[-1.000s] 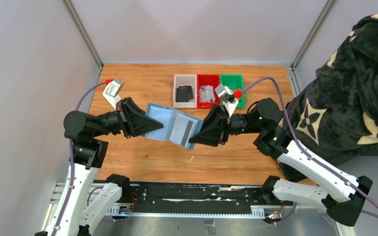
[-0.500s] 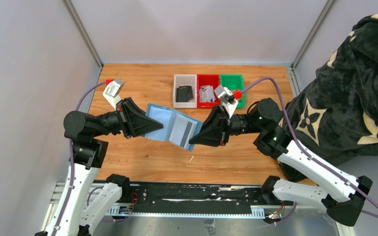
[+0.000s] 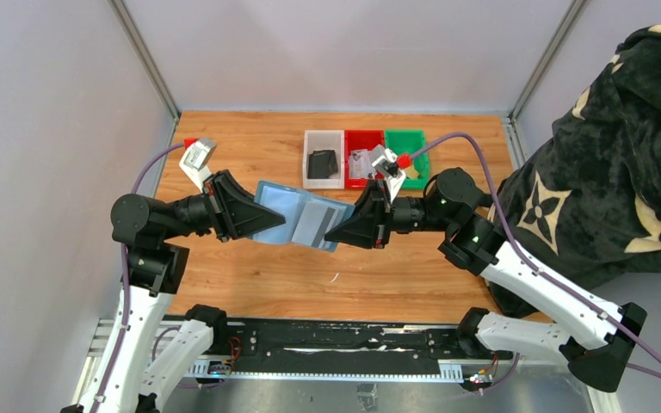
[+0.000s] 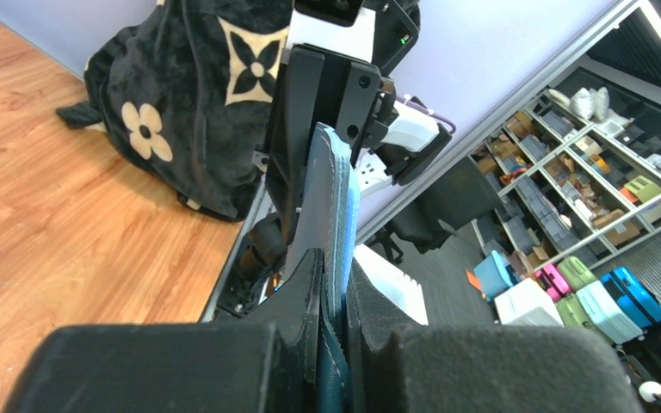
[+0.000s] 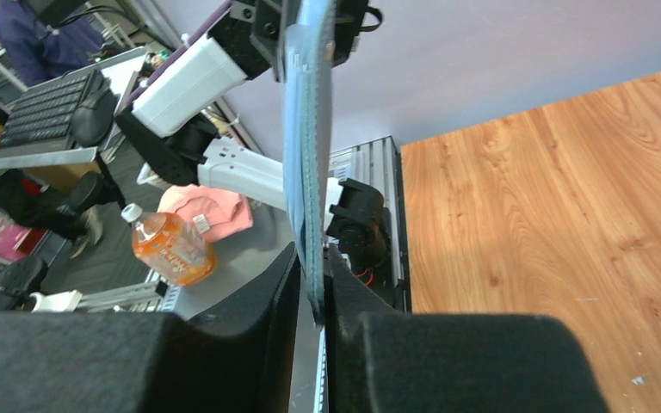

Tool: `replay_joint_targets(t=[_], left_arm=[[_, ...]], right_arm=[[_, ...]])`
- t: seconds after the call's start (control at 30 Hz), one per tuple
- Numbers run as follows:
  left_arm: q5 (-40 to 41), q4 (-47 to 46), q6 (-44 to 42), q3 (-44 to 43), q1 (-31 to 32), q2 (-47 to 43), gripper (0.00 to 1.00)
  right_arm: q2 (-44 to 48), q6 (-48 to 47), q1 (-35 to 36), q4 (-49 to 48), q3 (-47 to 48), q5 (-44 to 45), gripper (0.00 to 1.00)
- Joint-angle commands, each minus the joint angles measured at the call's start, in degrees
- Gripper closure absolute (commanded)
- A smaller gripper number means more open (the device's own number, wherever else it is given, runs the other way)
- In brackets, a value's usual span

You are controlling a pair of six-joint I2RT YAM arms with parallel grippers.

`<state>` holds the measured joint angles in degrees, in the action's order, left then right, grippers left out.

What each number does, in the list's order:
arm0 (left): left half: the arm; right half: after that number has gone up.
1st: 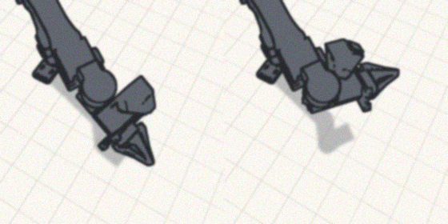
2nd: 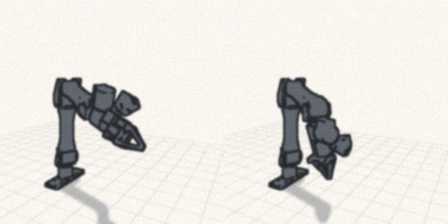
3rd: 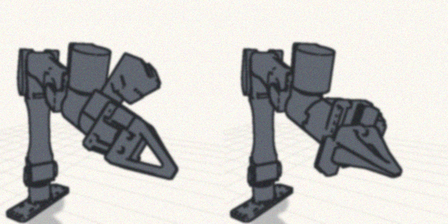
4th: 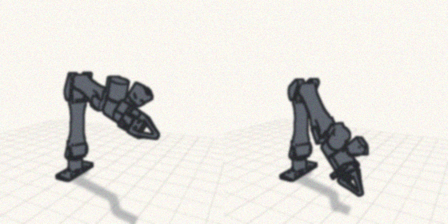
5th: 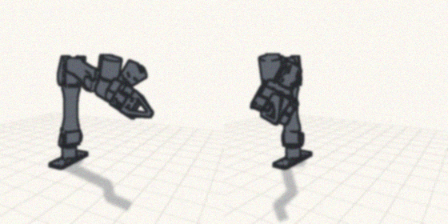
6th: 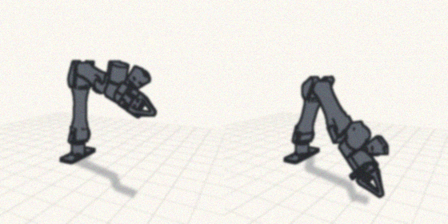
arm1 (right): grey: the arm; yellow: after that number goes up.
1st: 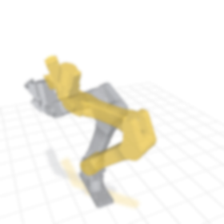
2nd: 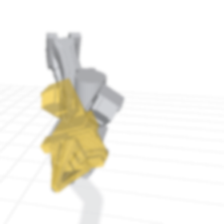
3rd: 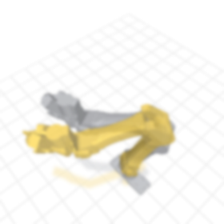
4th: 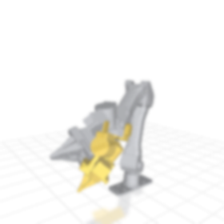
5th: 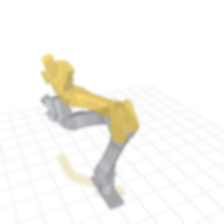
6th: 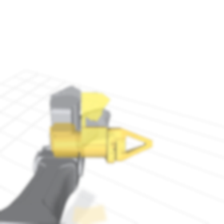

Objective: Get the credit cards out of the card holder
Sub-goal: Remove the credit card from the card holder.

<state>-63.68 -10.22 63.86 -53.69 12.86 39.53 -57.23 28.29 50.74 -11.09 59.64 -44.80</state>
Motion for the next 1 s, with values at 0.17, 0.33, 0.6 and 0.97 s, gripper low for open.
replay_joint_targets(t=[0.17, 0.33, 0.6, 0.97], left_arm=[[-1.13, -0.88, 0.92, -2.63, 0.06, -0.22, 1.0], [-1.22, -0.87, 1.11, -2.69, 0.06, -0.23, 1.0], [-2.53, -1.07, 1.45, -3.13, 0.06, -0.1, 1.0], [-3.01, -1.04, 1.44, -3.16, 0.06, 0.05, 1.0]], right_arm=[[-0.95, -1.46, 1.28, -4.11, 0.86, 9.58, 0.72], [-0.48, -1.27, 1.38, -5.11, 0.16, 10.17, 0.7], [1.99, -0.88, 1.33, -6.99, -1.88, 6.39, 0.7], [4.47, -0.71, 1.09, -6.4, -3.07, -3.51, 0.74]])
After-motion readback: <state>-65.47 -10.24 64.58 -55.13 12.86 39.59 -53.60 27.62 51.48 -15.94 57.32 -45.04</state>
